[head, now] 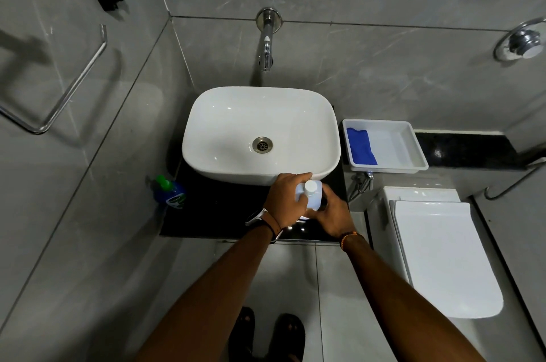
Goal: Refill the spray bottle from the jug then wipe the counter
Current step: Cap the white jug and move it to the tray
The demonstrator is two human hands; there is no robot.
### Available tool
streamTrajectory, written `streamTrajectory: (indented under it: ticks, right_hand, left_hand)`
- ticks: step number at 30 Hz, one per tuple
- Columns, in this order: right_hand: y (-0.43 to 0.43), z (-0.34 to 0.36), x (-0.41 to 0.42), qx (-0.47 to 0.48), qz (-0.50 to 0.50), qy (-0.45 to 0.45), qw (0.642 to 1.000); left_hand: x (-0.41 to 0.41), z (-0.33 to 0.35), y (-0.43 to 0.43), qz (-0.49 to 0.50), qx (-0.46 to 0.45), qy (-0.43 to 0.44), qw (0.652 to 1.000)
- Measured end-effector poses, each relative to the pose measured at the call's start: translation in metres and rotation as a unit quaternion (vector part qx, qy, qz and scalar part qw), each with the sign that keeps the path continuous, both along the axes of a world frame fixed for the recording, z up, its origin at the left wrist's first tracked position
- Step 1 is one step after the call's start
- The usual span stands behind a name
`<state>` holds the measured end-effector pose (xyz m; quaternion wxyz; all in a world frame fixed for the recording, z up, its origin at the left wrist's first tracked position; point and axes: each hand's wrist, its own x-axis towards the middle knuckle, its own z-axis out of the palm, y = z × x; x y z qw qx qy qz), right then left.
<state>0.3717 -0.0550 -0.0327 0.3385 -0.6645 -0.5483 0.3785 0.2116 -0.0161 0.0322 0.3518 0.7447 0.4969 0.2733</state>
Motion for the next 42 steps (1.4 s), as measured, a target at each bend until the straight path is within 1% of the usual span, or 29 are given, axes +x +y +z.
streamTrajectory:
  ticks: [4,7,11,12,15,18,20,23,25,28,32,37,42]
  right_hand:
    - [0.0,0.001,-0.001,-0.007,-0.002,0.0,1.0]
    - [-0.001,0.002,0.0,-0.011,-0.003,0.004,1.0]
    - [0.001,0.003,0.0,-0.013,0.002,-0.003,1.0]
    - [0.001,0.004,0.001,-0.015,0.003,-0.003,1.0]
    - [0.001,0.003,0.002,-0.022,0.003,0.001,1.0]
    - [0.001,0.003,0.003,-0.018,0.005,0.009,1.0]
    - [0.001,0.004,0.003,-0.012,0.004,0.006,1.0]
    - [0.001,0.003,0.001,-0.014,-0.001,0.001,1.0]
    - [0.001,0.003,0.001,-0.018,-0.008,0.0,1.0]
    - [0.001,0.003,0.002,-0.024,-0.004,0.008,1.0]
    - [0.001,0.004,0.002,-0.029,-0.005,0.013,0.999]
    - [0.001,0.003,0.002,-0.028,-0.004,0.016,0.999]
    - [0.001,0.002,0.005,-0.014,0.006,0.018,1.0]
  left_hand:
    - [0.0,0.0,0.002,0.012,0.026,-0.009,1.0]
    - [0.003,0.003,0.005,0.023,0.015,0.003,1.0]
    - [0.003,0.005,0.005,-0.037,0.014,-0.017,0.999]
    - [0.004,0.006,0.005,-0.039,0.017,-0.024,0.999]
    - [0.006,0.007,0.008,0.006,0.026,-0.023,0.999]
    - [0.005,0.007,0.01,-0.01,0.012,-0.009,1.0]
    - [0.003,0.007,0.008,-0.028,0.022,-0.015,0.999]
    - [0.002,0.005,0.009,-0.008,0.046,-0.033,0.998]
    - [0.004,0.003,0.01,0.018,0.042,-0.02,0.999]
    - [0.006,0.003,0.011,0.02,0.021,0.01,1.0]
    - [0.007,0.004,0.011,-0.002,0.05,0.019,0.999]
    - [0.006,0.003,0.014,-0.017,0.052,0.033,0.998]
    - [0.002,0.011,0.024,-0.072,0.064,0.049,0.994]
